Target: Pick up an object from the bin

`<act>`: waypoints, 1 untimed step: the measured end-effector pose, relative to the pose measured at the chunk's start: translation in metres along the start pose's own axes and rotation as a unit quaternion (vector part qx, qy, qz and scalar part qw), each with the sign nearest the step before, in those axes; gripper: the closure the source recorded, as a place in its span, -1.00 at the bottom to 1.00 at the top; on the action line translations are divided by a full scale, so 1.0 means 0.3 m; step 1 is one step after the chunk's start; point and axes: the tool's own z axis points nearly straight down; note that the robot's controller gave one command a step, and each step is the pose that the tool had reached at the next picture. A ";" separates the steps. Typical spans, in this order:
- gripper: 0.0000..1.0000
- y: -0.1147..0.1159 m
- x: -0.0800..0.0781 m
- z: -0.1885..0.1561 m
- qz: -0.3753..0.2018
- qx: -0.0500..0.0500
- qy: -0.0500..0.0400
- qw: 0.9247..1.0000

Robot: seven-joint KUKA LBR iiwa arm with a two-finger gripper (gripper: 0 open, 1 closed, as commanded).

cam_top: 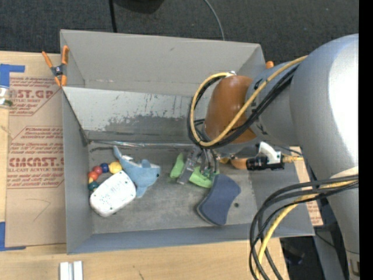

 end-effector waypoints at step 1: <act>1.00 0.001 0.000 -0.091 -0.004 0.001 0.003 1.000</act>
Offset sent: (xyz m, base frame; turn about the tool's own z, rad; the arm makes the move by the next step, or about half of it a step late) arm 0.0045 -0.0072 0.1722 0.0112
